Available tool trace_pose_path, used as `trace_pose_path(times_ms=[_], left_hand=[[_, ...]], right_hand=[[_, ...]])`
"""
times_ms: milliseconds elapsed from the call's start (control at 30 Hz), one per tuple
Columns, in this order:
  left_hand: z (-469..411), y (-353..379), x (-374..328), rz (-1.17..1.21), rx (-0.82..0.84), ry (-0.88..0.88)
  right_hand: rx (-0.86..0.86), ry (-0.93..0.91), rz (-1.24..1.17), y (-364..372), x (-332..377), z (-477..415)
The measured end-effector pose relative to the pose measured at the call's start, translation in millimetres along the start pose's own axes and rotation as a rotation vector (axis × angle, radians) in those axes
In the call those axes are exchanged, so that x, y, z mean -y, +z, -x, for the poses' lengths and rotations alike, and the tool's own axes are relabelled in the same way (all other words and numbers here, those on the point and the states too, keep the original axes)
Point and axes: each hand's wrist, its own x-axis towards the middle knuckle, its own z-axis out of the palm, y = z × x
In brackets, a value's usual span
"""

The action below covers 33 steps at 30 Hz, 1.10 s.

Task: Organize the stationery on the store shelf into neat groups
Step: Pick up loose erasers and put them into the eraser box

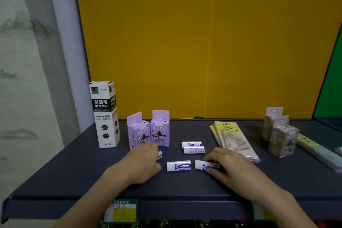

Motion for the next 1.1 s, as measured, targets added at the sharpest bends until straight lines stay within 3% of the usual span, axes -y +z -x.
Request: trace_pose_path(times_ms=[133,233,433,833,1100], left_hand=[[-2.9,0.0,-0.9,0.018,-0.033,0.013],[-0.5,-3.4,-1.1,0.101,-0.156,0.035],[3.7,-8.1,-15.5,0.253,-0.345,0.243],[-6.9,3.2,-27.6,0.128,-0.112,0.394],[-14.4,2.7,-23.1,0.011,-0.117,0.452]], right_hand=[[-0.006,0.005,0.002,1.0,1.5,1.4],[-0.018,0.012,0.0,0.1,2.5,5.2],[-0.066,0.055,-0.021,-6.5,3.6,12.8],[-0.116,0.166,-0.018,-10.2,5.0,34.7],[-0.213,0.212,-0.015,-13.2,5.3,57.5]])
